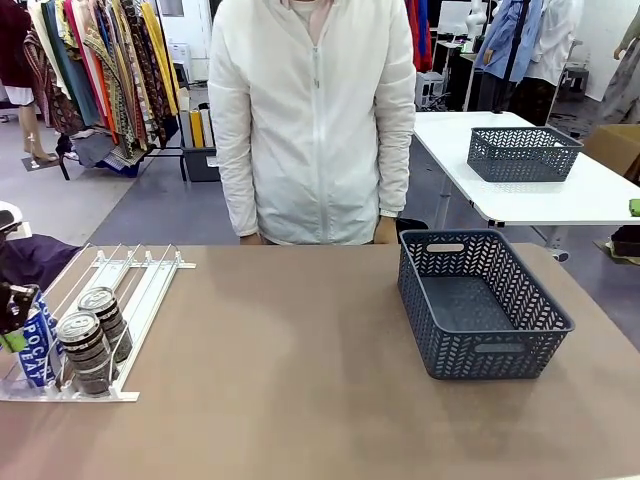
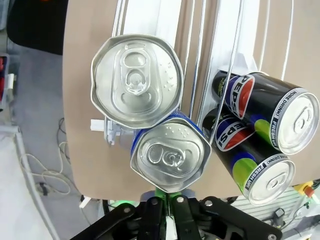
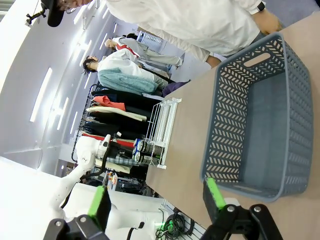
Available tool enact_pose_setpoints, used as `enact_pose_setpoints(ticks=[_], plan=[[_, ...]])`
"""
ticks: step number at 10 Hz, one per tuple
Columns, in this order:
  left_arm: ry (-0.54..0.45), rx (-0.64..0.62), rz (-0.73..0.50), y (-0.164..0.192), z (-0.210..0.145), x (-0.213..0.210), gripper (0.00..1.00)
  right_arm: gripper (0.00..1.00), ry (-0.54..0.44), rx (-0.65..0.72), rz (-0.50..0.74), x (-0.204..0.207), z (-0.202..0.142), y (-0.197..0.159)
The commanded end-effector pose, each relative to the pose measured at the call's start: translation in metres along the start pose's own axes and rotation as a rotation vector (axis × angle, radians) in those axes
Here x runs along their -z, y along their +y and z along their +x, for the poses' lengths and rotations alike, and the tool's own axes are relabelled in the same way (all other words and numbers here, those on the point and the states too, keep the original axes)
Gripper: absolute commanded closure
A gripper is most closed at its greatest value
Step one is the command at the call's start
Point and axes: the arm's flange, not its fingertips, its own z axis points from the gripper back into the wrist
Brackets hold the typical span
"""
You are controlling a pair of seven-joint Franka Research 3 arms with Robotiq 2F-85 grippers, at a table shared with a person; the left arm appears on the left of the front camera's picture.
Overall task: Retrieve and store the cans from the dispenser.
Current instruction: Pick up one can from the Automatic Can Dispenser and place it in the middle of the table.
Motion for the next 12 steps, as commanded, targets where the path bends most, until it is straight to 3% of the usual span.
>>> enact_pose_setpoints(ticks=[1,5,6,7,10,12], plan=[[-0.026,-0.018,0.041,0.000,-0.006,0.005,1.00,0.00,-0.017,-0.005,0.021,0.002,0.004,0.005],[-0.022,-0.011,0.034,0.001,-0.010,0.001,1.00,0.00,-0.017,-0.005,0.021,0.002,0.004,0.005],[-0.012,-0.008,0.020,0.000,-0.012,-0.001,0.42,0.00,-0.017,-0.005,0.021,0.002,0.004,0.005],[-0.016,-0.004,0.023,0.000,-0.014,-0.002,0.00,0.00,-0.017,-0.005,0.021,0.002,0.004,0.005],[-0.061,-0.004,0.041,-0.004,-0.032,-0.026,0.00,0.00,-0.017,-0.005,0.021,0.002,0.004,0.005],[-0.140,0.034,0.013,-0.005,-0.063,-0.072,0.00,0.00,-0.017,-0.005,0.021,0.002,0.004,0.005]])
